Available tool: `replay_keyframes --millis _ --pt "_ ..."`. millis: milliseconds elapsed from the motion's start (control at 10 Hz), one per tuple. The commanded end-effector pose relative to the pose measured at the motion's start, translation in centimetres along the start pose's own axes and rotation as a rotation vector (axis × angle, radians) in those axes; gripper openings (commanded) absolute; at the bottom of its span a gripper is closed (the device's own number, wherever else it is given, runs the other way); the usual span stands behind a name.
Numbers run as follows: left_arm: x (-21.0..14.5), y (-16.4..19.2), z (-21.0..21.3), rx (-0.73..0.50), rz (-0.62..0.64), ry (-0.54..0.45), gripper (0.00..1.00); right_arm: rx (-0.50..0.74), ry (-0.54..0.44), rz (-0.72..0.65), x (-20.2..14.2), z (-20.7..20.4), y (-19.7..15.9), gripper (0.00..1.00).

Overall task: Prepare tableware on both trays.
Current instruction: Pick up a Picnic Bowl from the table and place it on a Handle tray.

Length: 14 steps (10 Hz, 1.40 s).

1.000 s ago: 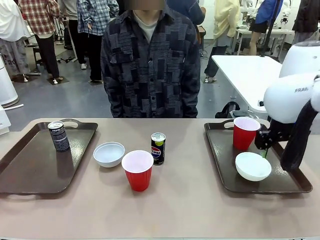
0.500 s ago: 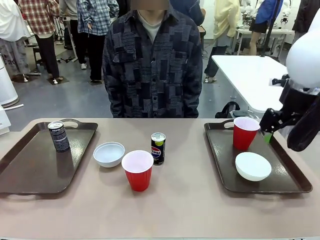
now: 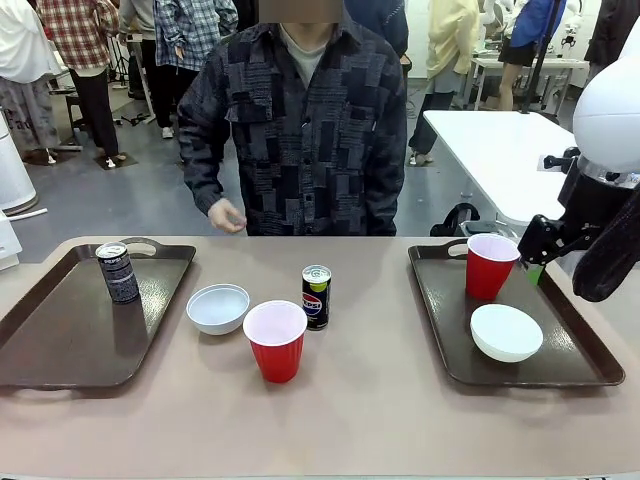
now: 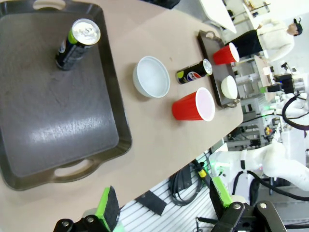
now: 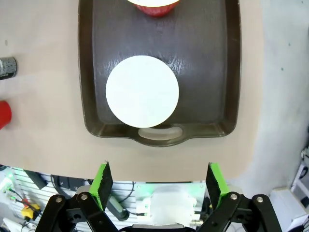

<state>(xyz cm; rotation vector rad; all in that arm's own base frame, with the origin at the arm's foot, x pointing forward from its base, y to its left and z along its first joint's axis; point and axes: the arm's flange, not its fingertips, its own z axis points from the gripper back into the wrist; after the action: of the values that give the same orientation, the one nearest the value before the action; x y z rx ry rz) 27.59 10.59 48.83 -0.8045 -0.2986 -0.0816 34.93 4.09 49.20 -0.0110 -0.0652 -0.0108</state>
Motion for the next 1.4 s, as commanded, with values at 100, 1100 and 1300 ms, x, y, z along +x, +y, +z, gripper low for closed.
replay_keyframes --millis 100,1100,1300 --pt "0.0 -0.1 0.1 -0.021 0.009 -0.008 1.00 -0.014 0.000 0.006 0.1 -0.4 -0.1 1.00" --pt "12.6 -16.7 -9.1 0.698 -0.203 0.346 1.00 0.814 0.327 -0.042 -7.0 -1.3 -8.9 1.00" --pt "11.3 -18.3 -12.8 0.709 -0.256 0.410 1.00 0.892 0.310 -0.017 -8.5 -1.1 -10.7 1.00"
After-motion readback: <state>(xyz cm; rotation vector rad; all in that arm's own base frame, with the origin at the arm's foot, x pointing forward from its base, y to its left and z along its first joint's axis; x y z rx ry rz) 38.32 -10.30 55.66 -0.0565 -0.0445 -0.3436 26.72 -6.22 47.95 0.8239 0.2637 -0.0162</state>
